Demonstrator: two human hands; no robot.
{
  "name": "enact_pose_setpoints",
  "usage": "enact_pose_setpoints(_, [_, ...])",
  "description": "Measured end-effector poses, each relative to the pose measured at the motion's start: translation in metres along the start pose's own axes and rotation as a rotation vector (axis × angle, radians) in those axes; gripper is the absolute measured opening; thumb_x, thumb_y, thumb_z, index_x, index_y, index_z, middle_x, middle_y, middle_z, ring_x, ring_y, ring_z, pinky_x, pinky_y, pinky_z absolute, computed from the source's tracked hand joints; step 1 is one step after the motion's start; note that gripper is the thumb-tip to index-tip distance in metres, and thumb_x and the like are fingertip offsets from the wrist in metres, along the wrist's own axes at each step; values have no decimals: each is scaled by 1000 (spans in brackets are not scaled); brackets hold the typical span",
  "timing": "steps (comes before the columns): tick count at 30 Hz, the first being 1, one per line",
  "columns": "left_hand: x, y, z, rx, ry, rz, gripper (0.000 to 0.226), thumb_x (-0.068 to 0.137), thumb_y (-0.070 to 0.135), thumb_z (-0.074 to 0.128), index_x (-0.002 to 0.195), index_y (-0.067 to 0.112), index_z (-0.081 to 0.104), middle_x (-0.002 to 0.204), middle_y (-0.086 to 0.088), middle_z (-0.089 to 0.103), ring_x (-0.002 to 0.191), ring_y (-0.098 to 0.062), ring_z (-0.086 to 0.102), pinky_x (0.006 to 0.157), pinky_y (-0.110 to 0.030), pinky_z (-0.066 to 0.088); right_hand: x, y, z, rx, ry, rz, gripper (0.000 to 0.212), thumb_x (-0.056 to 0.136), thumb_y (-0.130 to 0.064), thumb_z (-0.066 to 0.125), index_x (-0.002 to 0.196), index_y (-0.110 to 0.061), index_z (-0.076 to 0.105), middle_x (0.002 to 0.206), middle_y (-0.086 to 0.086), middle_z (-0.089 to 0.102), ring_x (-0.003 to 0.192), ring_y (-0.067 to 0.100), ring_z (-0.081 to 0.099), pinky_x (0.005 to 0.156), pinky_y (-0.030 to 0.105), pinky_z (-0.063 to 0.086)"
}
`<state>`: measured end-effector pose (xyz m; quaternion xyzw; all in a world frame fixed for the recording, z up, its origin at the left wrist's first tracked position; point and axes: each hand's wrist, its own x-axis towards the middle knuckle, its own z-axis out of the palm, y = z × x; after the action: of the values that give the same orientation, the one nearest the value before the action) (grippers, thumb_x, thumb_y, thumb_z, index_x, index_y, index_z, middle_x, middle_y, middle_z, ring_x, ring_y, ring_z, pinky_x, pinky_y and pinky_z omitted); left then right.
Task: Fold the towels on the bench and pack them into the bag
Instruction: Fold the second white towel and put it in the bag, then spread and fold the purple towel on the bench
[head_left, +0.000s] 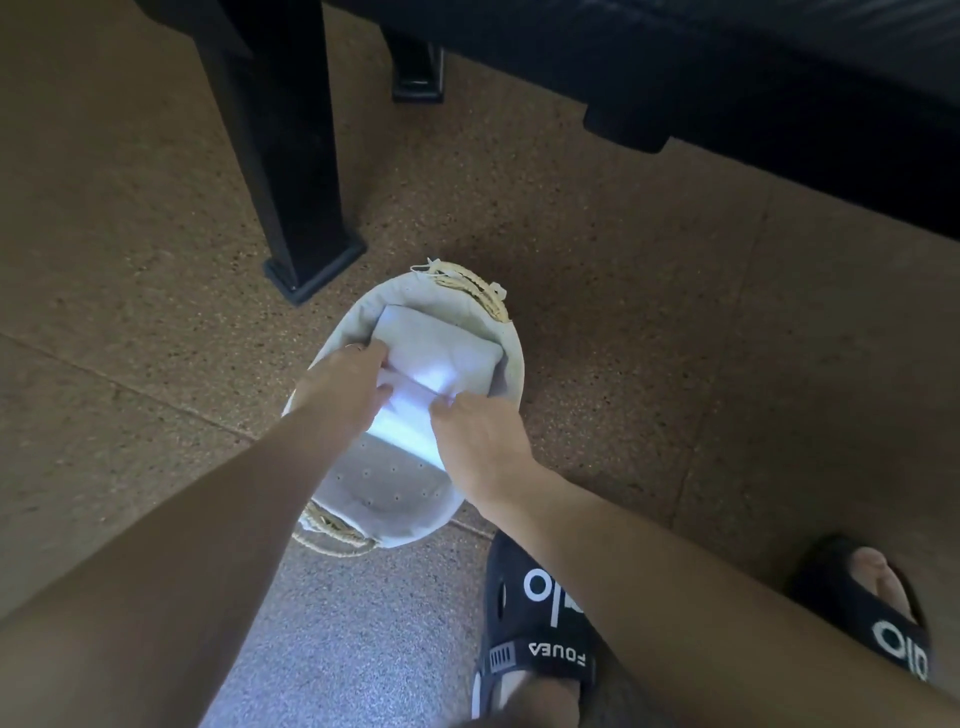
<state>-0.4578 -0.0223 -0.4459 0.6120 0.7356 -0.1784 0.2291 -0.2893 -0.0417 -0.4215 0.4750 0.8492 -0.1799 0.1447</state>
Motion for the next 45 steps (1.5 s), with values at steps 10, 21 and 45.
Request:
enact_pose_setpoints(10, [-8,29,-9,317,91,-10,53,95,13,62,139,8,33,133,-9,51,113,-25,64,70,-33,51,-8,14,-5,98,-2,-72,33,100,-15,52,133,-14,51,114,7,58,86,27,66,55,29,37])
enact_pose_setpoints(21, [-88,154,-204,276,-119,420,23,104,26,46,90,12,58,86,-2,62,83,-24,58,62,-30,40,-108,92,-152,56,345,-36,40,99,-17,47,138,-22,49,120,5,58,99,32,65,68,37,37])
enact_pose_setpoints(45, [-212,445,-221,-387,277,892,31,93,18,63,122,28,58,107,10,62,96,-12,62,93,-38,53,-420,415,-220,56,915,1134,58,80,-9,61,137,-15,47,129,26,42,114,45,44,93,50,41])
